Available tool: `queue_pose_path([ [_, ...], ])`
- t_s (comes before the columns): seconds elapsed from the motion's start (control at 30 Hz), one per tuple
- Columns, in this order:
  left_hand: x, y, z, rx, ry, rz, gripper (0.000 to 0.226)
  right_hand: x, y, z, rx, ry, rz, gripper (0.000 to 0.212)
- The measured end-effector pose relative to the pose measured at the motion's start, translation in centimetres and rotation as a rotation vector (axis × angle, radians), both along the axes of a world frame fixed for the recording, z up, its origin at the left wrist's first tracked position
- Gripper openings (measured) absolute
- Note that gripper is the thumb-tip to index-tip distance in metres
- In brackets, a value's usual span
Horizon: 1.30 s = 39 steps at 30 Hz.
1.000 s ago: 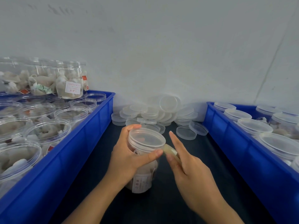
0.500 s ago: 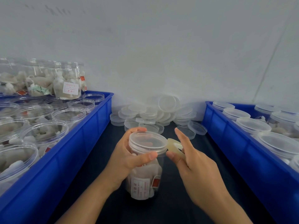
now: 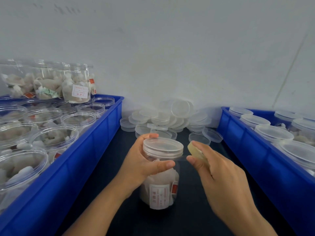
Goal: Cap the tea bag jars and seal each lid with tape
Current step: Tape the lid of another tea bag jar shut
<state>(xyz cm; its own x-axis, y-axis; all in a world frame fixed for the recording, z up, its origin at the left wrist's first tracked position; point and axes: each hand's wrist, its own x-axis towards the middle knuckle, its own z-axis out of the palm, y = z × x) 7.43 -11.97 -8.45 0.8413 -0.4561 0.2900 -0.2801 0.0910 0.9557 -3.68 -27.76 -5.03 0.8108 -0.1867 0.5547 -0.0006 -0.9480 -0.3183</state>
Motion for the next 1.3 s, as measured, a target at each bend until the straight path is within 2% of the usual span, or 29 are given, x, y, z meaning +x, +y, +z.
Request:
queue_pose_path([
  [0.23, 0.1, -0.3, -0.3, -0.042, 0.046, 0.067, 0.091, -0.6, 0.6, 0.7, -0.048, -0.012, -0.031, 0.052],
  [0.4, 0.3, -0.2, -0.4, -0.037, 0.04, 0.081, 0.088, -1.3, 1.2, 0.6, -0.107, -0.173, 0.024, 0.029],
  [0.8, 0.0, 0.1, -0.4, -0.03, 0.0, -0.01, 0.086, -0.4, 0.6, 0.0, -0.029, 0.027, -0.006, 0.066],
  [0.93, 0.0, 0.3, -0.5, -0.033, -0.004, -0.058, 0.084, 0.1, 0.5, -0.1, 0.003, 0.064, -0.001, 0.064],
  [1.07, 0.2, 0.4, -0.7, -0.041, 0.004, -0.12, 0.082, 0.7, 0.2, -0.6, 0.07, 0.077, 0.061, 0.047],
  [1.2, 0.4, 0.8, -1.0, -0.063, 0.05, -0.203, 0.078, 0.8, 0.4, -1.2, 0.145, 0.074, 0.095, 0.045],
  [1.3, 0.1, 1.0, -0.9, -0.108, 0.117, -0.229, 0.09, 0.9, 0.3, -1.4, 0.149, 0.083, 0.099, 0.046],
])
